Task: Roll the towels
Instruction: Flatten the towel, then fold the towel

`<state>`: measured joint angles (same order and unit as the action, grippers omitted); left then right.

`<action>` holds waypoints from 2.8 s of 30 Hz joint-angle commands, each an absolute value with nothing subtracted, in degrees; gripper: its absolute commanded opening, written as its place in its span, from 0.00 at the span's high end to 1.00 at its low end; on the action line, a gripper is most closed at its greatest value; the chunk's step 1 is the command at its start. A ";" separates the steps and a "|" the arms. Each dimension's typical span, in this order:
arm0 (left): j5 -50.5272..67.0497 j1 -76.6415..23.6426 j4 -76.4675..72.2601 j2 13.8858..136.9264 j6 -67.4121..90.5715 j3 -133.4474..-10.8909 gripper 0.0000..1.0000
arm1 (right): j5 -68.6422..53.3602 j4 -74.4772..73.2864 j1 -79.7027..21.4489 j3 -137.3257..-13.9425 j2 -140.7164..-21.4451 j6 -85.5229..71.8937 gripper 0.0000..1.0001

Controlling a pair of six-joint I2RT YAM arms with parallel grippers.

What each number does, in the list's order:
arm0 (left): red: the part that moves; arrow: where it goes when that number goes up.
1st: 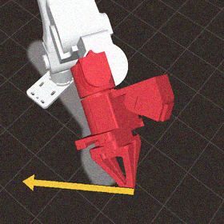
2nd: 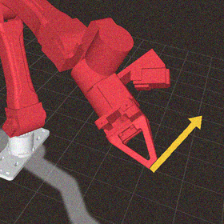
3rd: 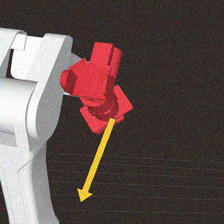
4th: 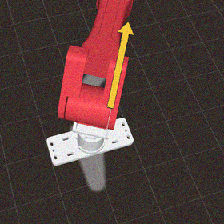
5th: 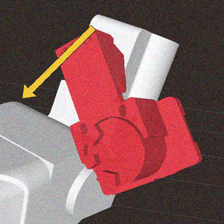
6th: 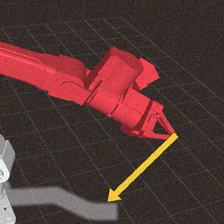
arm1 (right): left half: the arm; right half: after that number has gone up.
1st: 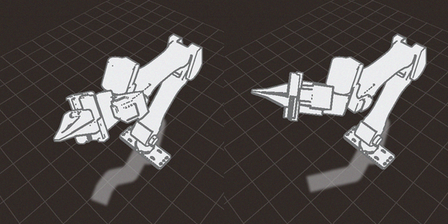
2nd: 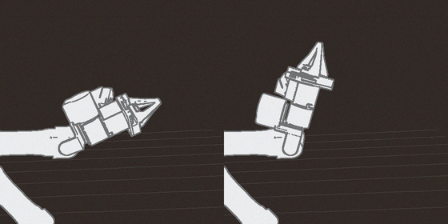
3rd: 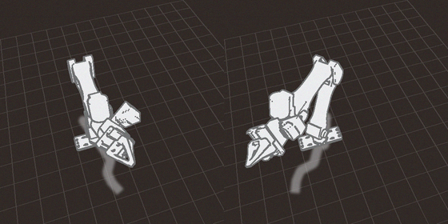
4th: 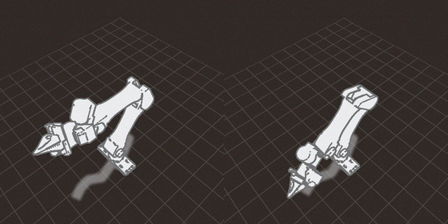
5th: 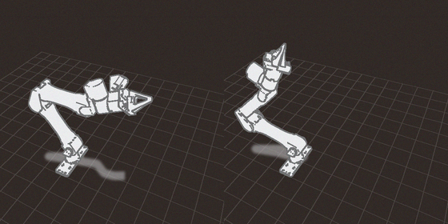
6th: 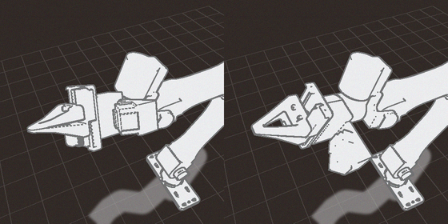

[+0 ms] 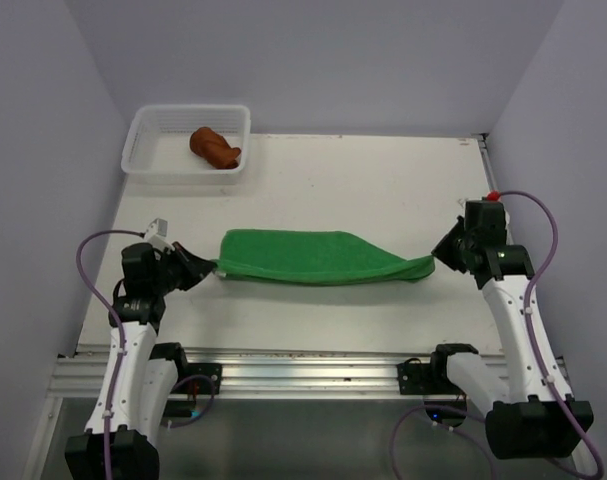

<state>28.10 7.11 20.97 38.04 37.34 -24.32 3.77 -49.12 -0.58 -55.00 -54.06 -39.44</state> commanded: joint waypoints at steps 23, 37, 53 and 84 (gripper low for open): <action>21.00 8.35 18.90 70.24 34.36 -69.45 1.00 | -4.39 -43.52 -0.26 -91.86 -84.30 -39.46 1.00; 20.48 8.26 17.40 48.62 37.00 -31.67 1.00 | -7.21 -39.63 -0.26 -54.87 -66.80 -36.91 1.00; 19.16 6.68 21.36 45.43 39.37 -22.76 0.94 | -1.94 -41.31 -0.26 -39.20 -58.01 -34.72 1.00; 18.98 6.68 10.81 68.99 39.81 -37.44 0.98 | -2.02 -35.33 -0.26 -62.66 -87.45 -37.79 1.00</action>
<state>18.79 6.92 14.63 68.40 39.44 -35.53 -1.13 -36.88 -0.43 -59.27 -85.89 -37.36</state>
